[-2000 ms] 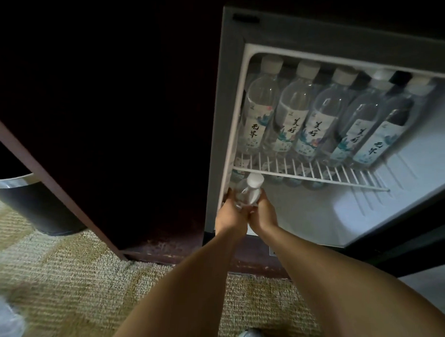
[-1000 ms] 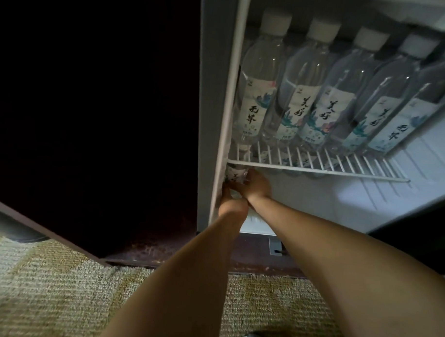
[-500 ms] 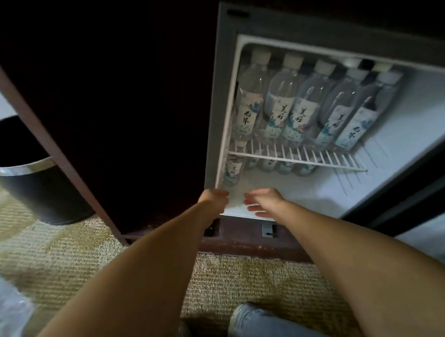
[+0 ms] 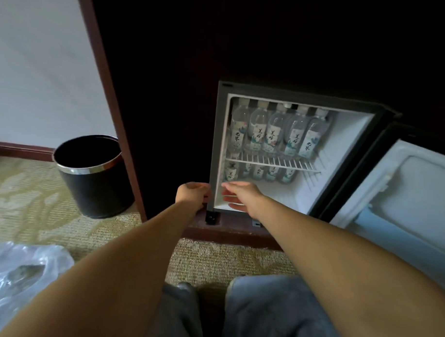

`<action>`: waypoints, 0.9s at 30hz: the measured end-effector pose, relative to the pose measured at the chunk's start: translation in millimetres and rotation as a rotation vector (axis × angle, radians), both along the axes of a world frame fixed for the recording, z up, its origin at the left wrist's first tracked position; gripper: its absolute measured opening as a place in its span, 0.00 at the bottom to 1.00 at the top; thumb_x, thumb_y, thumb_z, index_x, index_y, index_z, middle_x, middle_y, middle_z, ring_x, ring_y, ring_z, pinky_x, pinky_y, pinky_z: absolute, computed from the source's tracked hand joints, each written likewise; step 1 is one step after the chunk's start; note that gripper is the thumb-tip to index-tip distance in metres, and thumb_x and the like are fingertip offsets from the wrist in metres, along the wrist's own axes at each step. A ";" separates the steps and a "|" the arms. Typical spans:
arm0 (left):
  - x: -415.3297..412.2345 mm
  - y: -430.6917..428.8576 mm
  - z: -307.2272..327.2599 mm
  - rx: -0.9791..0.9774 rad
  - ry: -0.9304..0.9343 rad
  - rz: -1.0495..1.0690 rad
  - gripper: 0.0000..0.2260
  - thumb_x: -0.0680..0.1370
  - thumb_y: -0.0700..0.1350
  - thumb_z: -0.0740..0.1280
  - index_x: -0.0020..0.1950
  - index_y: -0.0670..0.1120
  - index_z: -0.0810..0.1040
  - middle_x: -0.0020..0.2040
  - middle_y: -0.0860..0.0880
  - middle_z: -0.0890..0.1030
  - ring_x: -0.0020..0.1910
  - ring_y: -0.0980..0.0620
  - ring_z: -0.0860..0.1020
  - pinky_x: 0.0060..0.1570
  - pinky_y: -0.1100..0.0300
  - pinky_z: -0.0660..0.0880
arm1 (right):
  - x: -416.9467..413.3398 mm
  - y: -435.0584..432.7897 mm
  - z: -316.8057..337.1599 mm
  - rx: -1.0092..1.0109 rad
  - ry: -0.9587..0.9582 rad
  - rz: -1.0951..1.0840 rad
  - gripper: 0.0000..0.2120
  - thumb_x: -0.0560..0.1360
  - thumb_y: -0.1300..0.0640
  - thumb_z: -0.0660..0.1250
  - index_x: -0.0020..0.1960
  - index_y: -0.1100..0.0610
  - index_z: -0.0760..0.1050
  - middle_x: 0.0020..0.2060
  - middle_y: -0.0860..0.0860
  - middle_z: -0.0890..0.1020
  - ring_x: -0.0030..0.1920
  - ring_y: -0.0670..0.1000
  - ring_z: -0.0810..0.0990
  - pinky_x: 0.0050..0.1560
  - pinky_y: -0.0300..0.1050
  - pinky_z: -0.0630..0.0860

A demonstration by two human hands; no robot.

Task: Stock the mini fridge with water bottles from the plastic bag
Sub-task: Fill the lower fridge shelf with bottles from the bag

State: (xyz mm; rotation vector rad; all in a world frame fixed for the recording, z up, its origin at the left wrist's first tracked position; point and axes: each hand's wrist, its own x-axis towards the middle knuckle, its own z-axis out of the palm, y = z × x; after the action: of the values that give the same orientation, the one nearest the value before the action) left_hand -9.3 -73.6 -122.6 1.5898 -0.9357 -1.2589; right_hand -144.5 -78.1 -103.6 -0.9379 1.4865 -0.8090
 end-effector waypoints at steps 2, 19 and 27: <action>8.4 24.3 6.2 -0.003 -0.054 -0.033 0.08 0.80 0.42 0.63 0.55 0.41 0.79 0.47 0.46 0.80 0.34 0.57 0.76 0.33 0.65 0.70 | 10.3 20.4 14.7 -0.033 -0.003 0.039 0.13 0.79 0.56 0.64 0.61 0.59 0.77 0.44 0.50 0.82 0.42 0.48 0.80 0.55 0.46 0.76; 133.2 117.9 70.7 -0.082 -0.812 -0.145 0.06 0.76 0.44 0.67 0.46 0.45 0.83 0.49 0.45 0.84 0.49 0.45 0.81 0.48 0.54 0.77 | 102.5 83.5 76.6 -0.155 -0.010 0.313 0.14 0.82 0.51 0.58 0.56 0.58 0.78 0.38 0.48 0.79 0.37 0.46 0.78 0.43 0.38 0.74; 251.5 186.3 70.9 0.006 -1.145 -0.166 0.08 0.78 0.44 0.65 0.51 0.47 0.82 0.51 0.48 0.83 0.47 0.49 0.80 0.45 0.58 0.75 | 166.9 81.8 66.3 -0.153 0.053 0.446 0.13 0.81 0.51 0.59 0.51 0.57 0.79 0.37 0.49 0.79 0.36 0.46 0.78 0.43 0.38 0.73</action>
State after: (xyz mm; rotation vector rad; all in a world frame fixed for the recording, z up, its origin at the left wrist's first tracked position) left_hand 242.2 112.7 -51.7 2.2808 -1.7551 -0.3313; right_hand 22.4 3.7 -37.3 -1.3548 1.2049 -0.5766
